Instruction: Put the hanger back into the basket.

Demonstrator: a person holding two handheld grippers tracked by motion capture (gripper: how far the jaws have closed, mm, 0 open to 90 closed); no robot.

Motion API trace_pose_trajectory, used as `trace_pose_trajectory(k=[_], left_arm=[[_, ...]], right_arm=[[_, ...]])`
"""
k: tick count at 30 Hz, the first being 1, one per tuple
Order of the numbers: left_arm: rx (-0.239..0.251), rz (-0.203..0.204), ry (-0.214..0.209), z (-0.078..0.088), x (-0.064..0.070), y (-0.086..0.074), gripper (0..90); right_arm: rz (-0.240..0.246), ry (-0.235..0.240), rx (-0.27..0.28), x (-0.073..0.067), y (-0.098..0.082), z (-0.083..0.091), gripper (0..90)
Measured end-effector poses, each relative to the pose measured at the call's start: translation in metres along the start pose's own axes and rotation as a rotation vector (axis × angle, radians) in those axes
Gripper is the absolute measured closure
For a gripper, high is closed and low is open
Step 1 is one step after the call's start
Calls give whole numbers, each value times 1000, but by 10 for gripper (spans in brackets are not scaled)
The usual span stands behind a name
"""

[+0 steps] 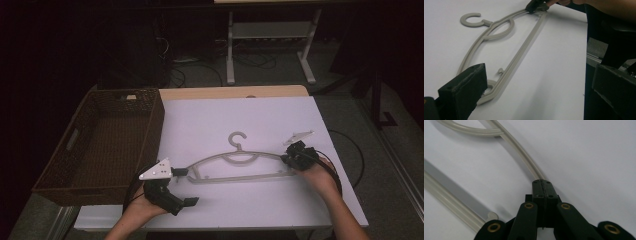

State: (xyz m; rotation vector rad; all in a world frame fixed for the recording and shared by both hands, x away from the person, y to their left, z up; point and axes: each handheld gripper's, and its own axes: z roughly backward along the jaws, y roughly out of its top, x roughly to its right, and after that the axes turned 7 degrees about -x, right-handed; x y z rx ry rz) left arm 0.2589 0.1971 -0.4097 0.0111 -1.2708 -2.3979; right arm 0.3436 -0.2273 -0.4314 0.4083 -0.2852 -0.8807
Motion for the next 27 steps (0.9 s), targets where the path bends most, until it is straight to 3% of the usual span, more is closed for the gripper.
trace_pose_trajectory(k=[4,7,13,15,17,19,20,22,23,25,27], left_arm=[[-1,3,-4,-1,0,0,0],[-2,4,-4,-1,0,0,0],[-1,5,-5,-1,0,0,0],[-3,6,-4,-1,-1,0,0],[-2,6,-3,-1,-1,0,0],[-3,6,-3,-1,-1,0,0],[-3,7,-2,-1,0,0,0],[-2,9,-2,-1,0,-1,0],[6,14,-1,-1,0,-1,0],[7,15,-1,0,-1,-1,0],[7,21,1,1,-1,-1,0]], right_arm=[[-4,-30,7,7,3,-3,896],[-44,-47,17,21,8,-6,896],[-61,-50,28,28,9,-6,895],[-65,-46,71,27,9,1,895],[-65,-20,139,22,9,15,894],[-66,-9,154,18,9,19,894],[-64,28,192,10,9,27,893],[-56,38,208,7,9,29,892],[-58,76,235,-3,9,34,892],[-47,97,251,-7,9,36,892],[-40,131,265,-20,8,38,893]])
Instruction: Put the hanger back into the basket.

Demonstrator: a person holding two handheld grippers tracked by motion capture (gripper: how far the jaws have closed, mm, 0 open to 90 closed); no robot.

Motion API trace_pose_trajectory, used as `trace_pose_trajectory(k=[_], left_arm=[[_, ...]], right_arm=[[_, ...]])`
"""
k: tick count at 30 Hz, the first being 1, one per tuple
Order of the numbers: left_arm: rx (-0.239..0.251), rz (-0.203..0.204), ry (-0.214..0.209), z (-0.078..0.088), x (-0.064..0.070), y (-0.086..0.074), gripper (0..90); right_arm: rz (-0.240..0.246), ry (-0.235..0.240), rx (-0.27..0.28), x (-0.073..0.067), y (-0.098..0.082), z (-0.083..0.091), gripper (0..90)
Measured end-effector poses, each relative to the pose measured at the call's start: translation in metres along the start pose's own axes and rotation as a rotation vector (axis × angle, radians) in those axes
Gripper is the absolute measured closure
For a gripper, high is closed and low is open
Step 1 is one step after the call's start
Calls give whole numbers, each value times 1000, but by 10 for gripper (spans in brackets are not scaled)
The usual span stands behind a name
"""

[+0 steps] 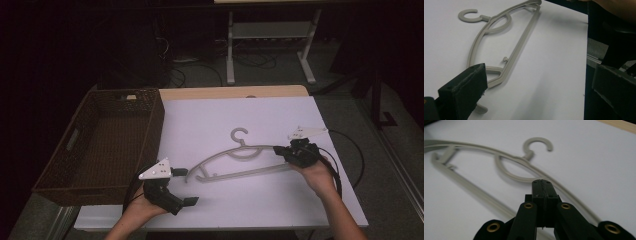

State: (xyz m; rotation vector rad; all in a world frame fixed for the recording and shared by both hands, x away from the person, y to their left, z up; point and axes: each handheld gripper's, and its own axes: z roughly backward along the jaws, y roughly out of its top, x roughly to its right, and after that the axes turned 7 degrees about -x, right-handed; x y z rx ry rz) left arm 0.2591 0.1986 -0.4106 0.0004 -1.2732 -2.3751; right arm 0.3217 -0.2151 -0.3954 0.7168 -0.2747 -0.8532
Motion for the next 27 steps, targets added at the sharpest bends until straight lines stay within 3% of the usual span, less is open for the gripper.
trace_pose_trajectory(k=[6,11,27], left_arm=[[1,1,-2,0,0,0,0],[-1,-2,-1,0,0,-1,0],[-8,-2,-5,-1,0,-1,0]], right_arm=[[13,60,8,-30,-3,-7,893],[60,74,-72,-46,-4,-29,893],[91,79,-121,-51,-5,-46,894]])
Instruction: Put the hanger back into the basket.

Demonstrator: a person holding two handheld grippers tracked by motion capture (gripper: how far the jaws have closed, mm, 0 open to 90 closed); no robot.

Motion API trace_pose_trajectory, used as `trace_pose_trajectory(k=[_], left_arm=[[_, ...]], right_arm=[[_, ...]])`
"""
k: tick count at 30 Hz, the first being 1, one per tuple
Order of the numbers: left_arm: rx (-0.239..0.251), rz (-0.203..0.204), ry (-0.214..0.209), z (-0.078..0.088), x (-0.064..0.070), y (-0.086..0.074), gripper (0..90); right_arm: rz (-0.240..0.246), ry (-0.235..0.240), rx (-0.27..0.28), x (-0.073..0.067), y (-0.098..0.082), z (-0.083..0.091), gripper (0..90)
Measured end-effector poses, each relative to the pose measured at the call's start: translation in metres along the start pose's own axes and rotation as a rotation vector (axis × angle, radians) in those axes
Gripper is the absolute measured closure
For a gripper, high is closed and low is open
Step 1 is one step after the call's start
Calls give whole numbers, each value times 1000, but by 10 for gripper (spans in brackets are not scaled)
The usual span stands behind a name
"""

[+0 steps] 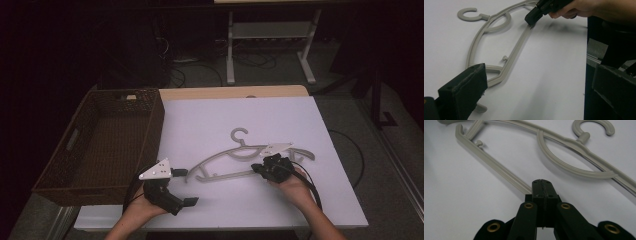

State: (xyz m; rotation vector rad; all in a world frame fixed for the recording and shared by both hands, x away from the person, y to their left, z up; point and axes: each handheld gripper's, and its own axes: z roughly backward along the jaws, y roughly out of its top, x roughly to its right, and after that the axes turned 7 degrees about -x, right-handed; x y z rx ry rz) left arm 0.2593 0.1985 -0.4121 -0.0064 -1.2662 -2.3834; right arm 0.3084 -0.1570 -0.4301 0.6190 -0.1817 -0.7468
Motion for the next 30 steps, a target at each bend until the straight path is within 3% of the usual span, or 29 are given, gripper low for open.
trace_pose_trajectory(k=[10,19,27,30], left_arm=[[-2,-4,2,0,0,0,0],[-6,-2,5,-3,1,2,0],[-12,-12,33,-11,-6,17,0],[4,6,29,-15,-11,27,0]], right_arm=[[35,-34,-50,-3,-1,-9,895],[41,-39,-55,-5,-3,-11,896],[32,-39,-56,-4,-3,-11,897],[32,-37,-55,-4,-3,-11,897]])
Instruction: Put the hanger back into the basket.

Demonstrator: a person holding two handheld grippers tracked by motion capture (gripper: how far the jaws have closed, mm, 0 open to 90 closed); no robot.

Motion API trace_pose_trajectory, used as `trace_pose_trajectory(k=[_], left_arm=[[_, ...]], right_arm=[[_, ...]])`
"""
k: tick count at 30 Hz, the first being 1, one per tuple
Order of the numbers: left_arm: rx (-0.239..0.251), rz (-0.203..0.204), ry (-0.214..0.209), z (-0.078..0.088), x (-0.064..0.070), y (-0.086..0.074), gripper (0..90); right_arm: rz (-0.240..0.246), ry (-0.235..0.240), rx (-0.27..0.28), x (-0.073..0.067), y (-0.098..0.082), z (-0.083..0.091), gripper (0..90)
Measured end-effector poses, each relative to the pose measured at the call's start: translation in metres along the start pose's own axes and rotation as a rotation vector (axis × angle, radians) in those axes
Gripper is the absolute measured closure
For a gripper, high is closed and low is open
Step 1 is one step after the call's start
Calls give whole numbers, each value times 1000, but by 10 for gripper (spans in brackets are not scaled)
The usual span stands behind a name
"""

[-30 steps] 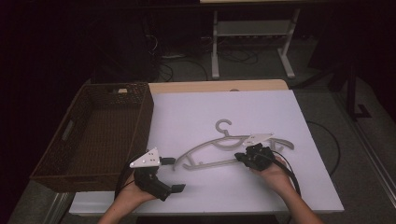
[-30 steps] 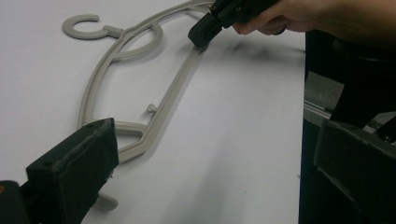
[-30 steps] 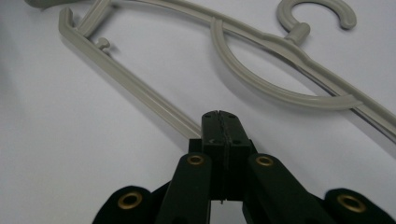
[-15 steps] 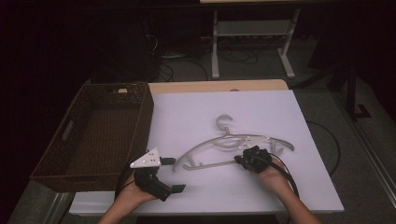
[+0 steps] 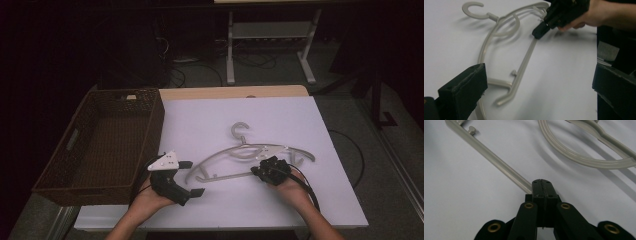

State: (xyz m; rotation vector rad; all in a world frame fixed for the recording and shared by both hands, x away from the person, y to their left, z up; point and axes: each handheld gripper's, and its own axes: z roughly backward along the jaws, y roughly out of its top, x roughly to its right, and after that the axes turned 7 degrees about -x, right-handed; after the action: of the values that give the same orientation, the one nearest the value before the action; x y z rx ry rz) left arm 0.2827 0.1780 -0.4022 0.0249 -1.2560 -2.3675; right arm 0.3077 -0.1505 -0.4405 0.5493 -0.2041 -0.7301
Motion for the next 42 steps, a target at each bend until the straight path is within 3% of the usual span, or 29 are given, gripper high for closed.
trace_pose_trajectory(k=[14,29,32,37,42], left_arm=[[6,-13,31,-36,-37,42,1],[-55,-17,76,-78,-70,56,2],[-72,-33,83,-85,-74,56,167],[-121,-32,90,-96,-81,55,201],[-172,-25,77,-107,-84,53,304]], right_arm=[[-4,3,-2,0,0,0,897],[0,-4,-5,0,0,0,898],[1,-3,-5,0,0,0,898],[0,-2,-5,0,0,0,897],[0,-3,-5,0,0,0,898]])
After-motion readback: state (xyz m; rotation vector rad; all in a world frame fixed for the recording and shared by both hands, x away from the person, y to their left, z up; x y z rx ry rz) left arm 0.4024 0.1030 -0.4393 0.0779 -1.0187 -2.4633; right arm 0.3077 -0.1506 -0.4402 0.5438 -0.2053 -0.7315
